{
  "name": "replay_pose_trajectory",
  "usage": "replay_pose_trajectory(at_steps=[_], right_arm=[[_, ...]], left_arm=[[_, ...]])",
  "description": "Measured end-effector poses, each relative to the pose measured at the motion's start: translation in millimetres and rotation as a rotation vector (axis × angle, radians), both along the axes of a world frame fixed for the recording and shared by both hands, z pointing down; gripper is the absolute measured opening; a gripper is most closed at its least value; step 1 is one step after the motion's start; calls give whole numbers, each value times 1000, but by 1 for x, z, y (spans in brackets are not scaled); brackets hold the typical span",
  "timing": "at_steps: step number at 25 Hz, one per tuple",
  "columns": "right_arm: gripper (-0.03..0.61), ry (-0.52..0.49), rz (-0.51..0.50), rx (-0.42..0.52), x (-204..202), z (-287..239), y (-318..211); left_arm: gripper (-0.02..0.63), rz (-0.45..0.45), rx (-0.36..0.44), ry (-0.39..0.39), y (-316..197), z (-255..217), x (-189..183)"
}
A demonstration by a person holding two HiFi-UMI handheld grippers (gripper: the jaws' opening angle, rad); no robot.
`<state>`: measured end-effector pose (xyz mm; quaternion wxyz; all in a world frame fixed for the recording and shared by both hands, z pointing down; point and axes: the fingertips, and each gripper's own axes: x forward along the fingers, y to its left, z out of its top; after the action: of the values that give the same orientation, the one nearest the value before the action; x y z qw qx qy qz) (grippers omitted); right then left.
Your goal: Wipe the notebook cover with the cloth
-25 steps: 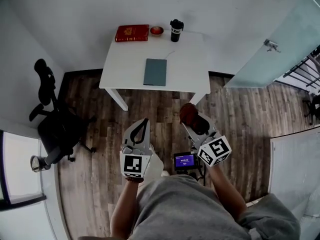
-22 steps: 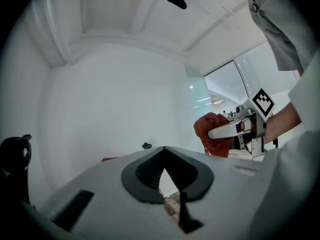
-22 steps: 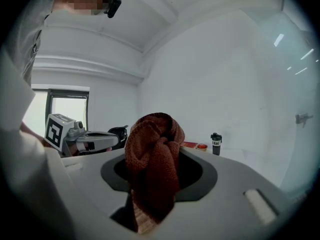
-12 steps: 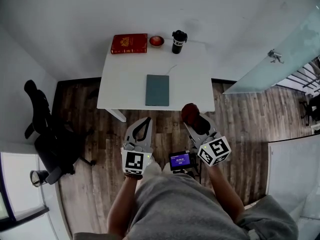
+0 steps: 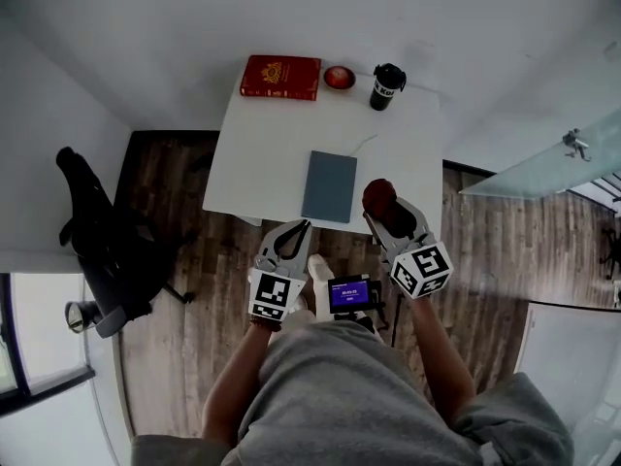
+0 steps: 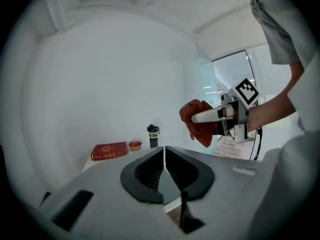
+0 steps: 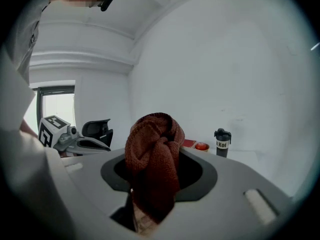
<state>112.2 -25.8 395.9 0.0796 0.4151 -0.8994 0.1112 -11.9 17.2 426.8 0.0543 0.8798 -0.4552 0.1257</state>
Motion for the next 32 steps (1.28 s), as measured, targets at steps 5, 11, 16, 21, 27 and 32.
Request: replay_pose_trajectory(at_steps=[5,11,16,21,27,32], right_arm=[[189,0,-138,-37,-20,28,-62],[190,138,-276,-114,-43,84,-107],[195,239,-402,-176,-59,133,-127],[195,353,-525,-268,-77,180,-139],[196,514,-591,-315,-92,233,-160],[205,580,-644,-338,-101,260,-176]], left_arm=[[42,-71,-60,-59,-41,33,-16],[82,-122,-176,-47,-66,86,-28],[127,-77,-213,-20,-81,121,-29],[150,11,-270,-70,-79,166,-22],[186,83,-339,-53,-77,207,-20],[233,170,-381,-88,-69,238,-21]])
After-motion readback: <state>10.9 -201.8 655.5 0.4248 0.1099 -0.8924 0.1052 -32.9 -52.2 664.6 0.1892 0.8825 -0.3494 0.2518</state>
